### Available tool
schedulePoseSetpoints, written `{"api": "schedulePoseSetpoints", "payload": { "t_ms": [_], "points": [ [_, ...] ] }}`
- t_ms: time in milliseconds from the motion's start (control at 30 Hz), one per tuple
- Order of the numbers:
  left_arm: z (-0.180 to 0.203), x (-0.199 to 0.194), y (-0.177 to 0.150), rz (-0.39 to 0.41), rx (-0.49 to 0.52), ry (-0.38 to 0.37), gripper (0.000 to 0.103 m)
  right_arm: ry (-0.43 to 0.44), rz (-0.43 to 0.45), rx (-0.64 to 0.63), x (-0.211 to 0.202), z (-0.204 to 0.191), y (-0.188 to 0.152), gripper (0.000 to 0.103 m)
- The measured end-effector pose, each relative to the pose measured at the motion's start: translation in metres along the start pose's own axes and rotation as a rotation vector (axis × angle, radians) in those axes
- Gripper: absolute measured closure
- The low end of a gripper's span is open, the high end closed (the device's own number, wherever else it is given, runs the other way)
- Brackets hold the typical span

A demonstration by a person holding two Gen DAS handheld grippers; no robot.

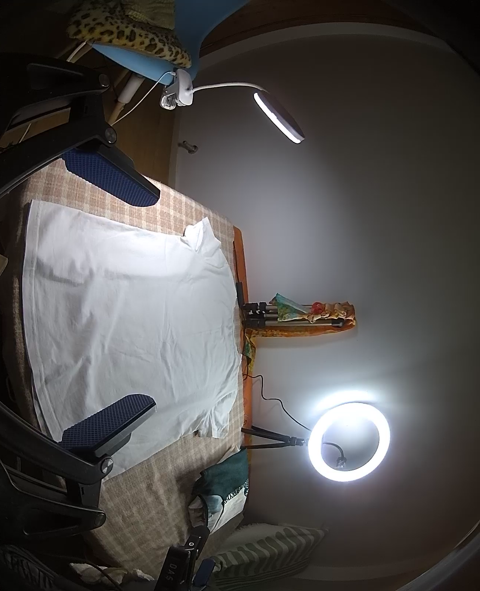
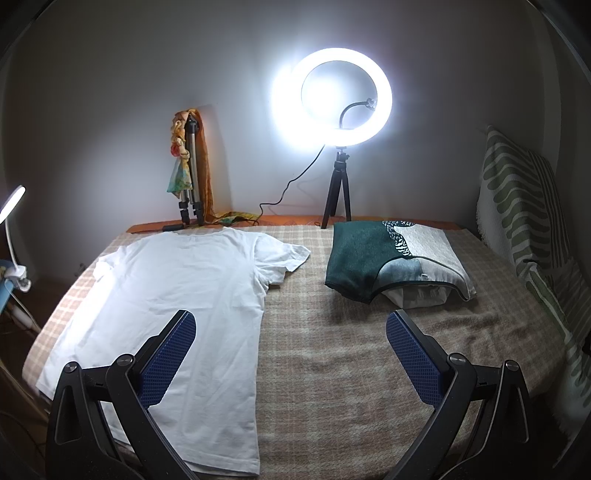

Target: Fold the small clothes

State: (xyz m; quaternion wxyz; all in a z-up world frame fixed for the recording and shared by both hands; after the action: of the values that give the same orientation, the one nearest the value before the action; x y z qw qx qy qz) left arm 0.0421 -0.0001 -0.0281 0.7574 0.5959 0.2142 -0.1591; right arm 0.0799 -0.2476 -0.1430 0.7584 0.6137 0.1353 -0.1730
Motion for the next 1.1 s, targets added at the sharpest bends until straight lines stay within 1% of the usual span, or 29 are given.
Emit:
{"api": "schedulePoseSetpoints", "payload": {
  "t_ms": [733, 1100],
  "points": [
    [0.0012, 0.0005, -0.0008, -0.001, 0.0, 0.003, 0.0, -0.001, 0.002, 0.002, 0.0004, -0.0012, -0.0015, 0.0],
    [-0.0053, 0.0043, -0.0043, -0.001, 0.005, 0.018, 0.0, -0.007, 0.005, 0.001, -0.0007, -0.0017, 0.0032, 0.0]
  ]
}}
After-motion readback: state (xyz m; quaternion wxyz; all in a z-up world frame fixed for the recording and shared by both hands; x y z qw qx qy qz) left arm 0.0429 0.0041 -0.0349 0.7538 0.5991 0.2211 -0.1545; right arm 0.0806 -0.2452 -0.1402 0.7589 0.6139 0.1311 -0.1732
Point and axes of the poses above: each gripper's, at about its wrist camera, not at the fingertips, and x roughly the way its jaws point, z to its right, y to its top, the point moved 5 cm from there along x, roughly the way its jaws point, and after that the axes turned 15 degrees about -x, right-handed, at the moved point
